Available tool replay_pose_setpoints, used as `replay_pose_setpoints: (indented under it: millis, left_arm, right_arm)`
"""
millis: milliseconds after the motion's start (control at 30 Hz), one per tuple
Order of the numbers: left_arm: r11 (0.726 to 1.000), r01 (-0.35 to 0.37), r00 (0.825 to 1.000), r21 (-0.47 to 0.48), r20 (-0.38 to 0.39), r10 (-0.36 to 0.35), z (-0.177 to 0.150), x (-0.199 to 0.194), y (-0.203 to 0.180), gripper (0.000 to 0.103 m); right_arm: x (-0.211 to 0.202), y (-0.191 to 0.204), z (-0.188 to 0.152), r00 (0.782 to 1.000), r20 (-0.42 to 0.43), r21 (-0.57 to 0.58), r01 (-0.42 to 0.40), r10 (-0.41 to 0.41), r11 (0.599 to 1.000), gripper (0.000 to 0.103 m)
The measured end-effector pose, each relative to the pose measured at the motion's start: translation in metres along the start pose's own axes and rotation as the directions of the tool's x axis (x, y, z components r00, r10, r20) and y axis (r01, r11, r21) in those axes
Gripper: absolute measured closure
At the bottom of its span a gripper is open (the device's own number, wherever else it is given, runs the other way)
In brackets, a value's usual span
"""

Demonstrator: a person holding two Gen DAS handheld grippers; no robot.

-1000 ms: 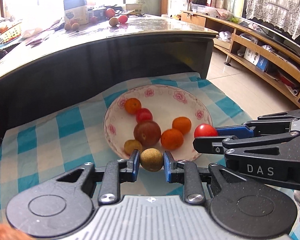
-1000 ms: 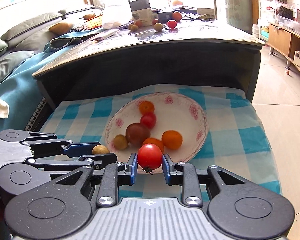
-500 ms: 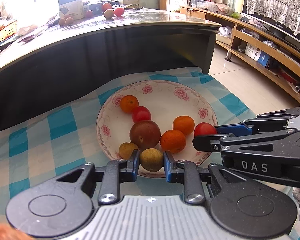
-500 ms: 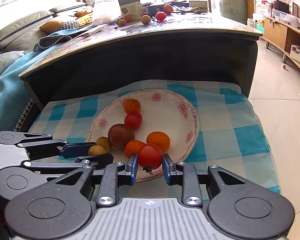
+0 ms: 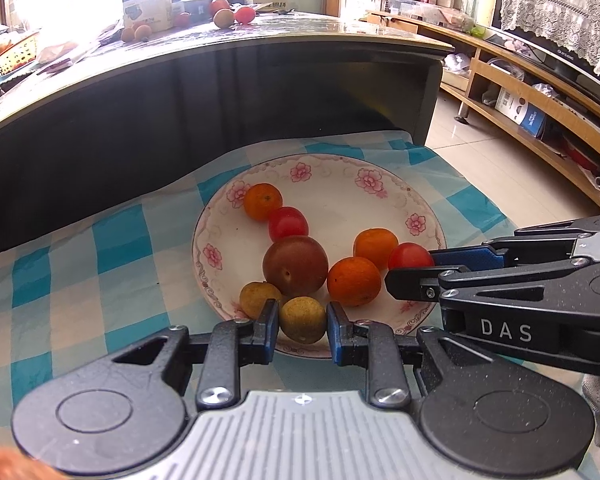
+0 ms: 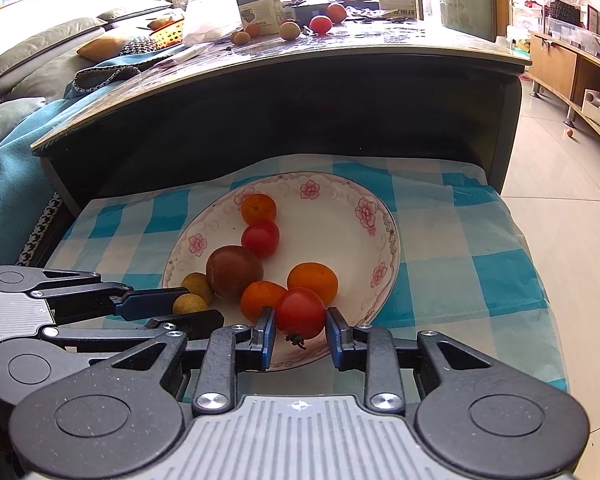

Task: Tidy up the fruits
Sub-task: 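Lower the brown fruit and red tomato into the bowl with both tools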

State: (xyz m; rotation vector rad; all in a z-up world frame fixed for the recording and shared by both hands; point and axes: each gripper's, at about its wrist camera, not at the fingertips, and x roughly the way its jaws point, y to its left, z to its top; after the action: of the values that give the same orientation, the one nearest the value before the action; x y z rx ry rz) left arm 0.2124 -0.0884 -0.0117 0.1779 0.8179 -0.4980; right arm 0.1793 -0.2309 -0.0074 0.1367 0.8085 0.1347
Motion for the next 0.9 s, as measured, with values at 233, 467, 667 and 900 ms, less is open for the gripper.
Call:
replay_pose_setpoints:
  millis: [233,467,667,900]
  left_arm:
    - [1.0,-0.007,1.0,0.0,0.006,0.007,0.0001,0.0007,0.0006,0.068]
    - [1.0,-0.01,1.0,-0.004,0.011,0.01,0.001,0.0007,0.0018,0.068]
    - [1.0,-0.012,1.0,-0.005,0.016,0.012,0.0014,-0.0001,0.0021,0.067]
    - [1.0,-0.019,1.0,-0.016,0.021,0.019,0.0014,-0.0023,0.0044,0.065]
  right_arm:
    - [-0.0019,-0.0004,0.0008,1.0,0.016,0.005,-0.004,0.004,1.0,0.078]
    - [-0.0042,0.001,0.0035,0.999,0.03,0.005,-0.012,0.012,1.0,0.077]
    - [-0.0052,-0.0001,0.004,0.999,0.037,0.011,-0.008,0.008,1.0,0.077]
    - [-0.0082,-0.0005,0.0043,0.999,0.047,0.016,0.001,-0.001,1.0,0.077]
